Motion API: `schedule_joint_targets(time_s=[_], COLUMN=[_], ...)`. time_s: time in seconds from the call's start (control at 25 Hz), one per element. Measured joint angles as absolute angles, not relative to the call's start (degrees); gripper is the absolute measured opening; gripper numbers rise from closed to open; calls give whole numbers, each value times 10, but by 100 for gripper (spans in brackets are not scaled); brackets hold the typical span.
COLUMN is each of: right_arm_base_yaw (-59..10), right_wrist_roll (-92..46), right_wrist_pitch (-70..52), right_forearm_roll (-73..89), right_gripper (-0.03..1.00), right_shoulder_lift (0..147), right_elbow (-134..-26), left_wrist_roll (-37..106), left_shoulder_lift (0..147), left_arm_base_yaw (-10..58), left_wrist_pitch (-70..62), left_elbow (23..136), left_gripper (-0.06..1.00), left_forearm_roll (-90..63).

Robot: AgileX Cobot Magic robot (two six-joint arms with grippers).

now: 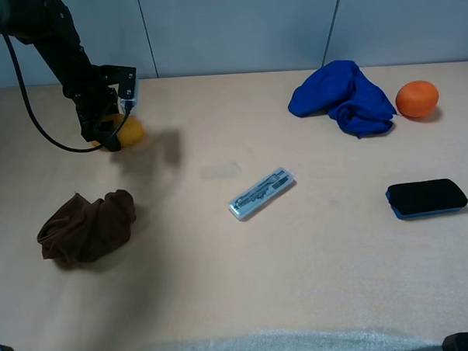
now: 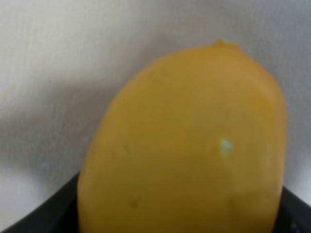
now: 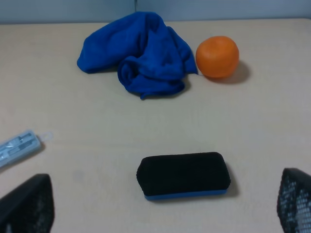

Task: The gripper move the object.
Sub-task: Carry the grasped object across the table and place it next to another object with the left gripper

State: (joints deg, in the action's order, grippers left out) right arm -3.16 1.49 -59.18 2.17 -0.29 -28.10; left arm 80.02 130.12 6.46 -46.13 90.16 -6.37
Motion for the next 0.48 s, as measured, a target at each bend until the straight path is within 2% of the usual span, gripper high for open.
schedule_joint_targets(time_s=[0.48], right_arm_base_yaw=[-32], right_wrist_roll=[15], right_wrist_pitch=[-592], right_forearm_roll=[22], right_gripper=[69], right_shoulder_lift=[-3], right_elbow=[-281], left_wrist_roll=[787], left_shoulder_lift=[1265], left_arm_base_yaw=[65], left_wrist_pitch=[-463], left_elbow=[902], left_gripper=[63], left_forearm_roll=[-79])
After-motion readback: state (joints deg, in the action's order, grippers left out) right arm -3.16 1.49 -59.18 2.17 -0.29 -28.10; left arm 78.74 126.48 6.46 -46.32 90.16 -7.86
